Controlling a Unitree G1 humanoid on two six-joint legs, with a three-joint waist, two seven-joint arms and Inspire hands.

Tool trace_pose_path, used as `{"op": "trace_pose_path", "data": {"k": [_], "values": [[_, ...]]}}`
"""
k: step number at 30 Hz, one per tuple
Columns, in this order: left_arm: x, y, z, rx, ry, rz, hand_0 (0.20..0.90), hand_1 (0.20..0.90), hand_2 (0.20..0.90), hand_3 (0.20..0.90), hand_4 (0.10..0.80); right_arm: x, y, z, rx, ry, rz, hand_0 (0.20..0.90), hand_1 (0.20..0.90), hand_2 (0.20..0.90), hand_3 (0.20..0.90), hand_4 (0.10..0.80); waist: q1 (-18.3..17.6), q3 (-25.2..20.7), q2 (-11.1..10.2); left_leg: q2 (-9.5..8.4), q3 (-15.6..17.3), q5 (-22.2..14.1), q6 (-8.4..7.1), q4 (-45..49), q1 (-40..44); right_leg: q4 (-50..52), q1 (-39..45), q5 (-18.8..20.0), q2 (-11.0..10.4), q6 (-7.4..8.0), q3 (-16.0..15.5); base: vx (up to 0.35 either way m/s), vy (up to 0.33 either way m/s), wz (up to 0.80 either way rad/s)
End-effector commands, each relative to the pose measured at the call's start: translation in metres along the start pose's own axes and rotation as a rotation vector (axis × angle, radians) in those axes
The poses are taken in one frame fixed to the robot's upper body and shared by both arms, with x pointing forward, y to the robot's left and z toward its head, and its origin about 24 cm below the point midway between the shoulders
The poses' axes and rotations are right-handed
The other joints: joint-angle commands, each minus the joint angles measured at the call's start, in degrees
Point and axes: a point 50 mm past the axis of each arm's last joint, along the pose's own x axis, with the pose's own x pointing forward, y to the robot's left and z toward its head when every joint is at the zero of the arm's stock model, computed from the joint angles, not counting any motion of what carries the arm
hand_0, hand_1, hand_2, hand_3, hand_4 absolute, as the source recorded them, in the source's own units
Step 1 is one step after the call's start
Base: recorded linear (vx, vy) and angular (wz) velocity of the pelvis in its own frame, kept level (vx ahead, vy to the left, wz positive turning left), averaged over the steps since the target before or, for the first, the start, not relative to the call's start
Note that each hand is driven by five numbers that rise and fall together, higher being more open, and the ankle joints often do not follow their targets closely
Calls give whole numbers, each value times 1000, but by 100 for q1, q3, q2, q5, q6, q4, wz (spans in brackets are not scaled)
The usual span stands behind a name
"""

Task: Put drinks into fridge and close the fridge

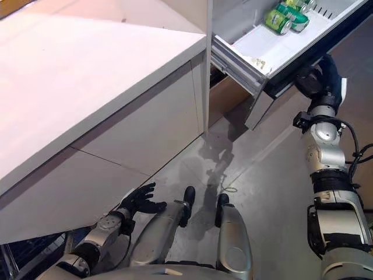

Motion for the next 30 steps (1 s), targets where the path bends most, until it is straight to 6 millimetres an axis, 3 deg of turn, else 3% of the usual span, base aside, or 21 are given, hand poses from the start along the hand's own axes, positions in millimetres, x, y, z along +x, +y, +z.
{"op": "trace_pose_path", "data": {"k": [1, 7, 11, 21, 25, 30], "values": [[-25, 18, -51, 126, 143, -2, 900, 900, 900, 900, 800, 13, 81, 101, -84, -347, 433, 900, 900, 900, 900, 800, 755, -628, -144, -202, -113, -644, 133, 224, 433, 85, 552, -157, -24, -18, -2, 226, 7, 10], [-34, 21, -66, 147, 189, -21, 900, 900, 900, 900, 800, 19, 84, 91, -21, -260, 411, 900, 900, 900, 900, 800, 927, -934, -215, -165, -269, -542, 71, -314, 964, -600, 1167, -44, -33, 57, -230, 161, 4, 22], [-37, 15, -70, 126, 189, -76, 900, 900, 900, 900, 800, 17, 87, 75, -4, -197, 419, 900, 900, 900, 900, 800, 959, -1222, -304, -113, -317, -426, 59, -672, 1240, -1085, 1466, 113, 0, 95, -284, 122, -2, 24], [-40, 14, -80, 134, 216, -84, 900, 900, 900, 900, 800, 5, 73, 41, 168, -136, 349, 900, 900, 900, 900, 800, 692, -1563, -391, -15, -94, -351, 77, -1032, 1502, -1588, 1649, 348, 138, 135, -82, 13, -21, 13], [-36, 11, -76, 82, 208, -72, 900, 900, 900, 900, 800, -15, 67, 5, 333, -50, 301, 900, 900, 900, 900, 800, 377, -1780, -394, 115, 138, -212, 47, -1426, 1639, -1871, 1628, 510, 263, 164, 149, -56, -50, -26], [-30, 4, -68, -27, 183, -52, 900, 900, 900, 900, 800, -56, 53, -63, 292, 127, 296, 900, 900, 900, 900, 800, 12, -1996, -386, 253, 411, -76, 0, -1810, 1748, -2090, 1570, 632, 375, 193, 397, -79, -41, -35]]}}
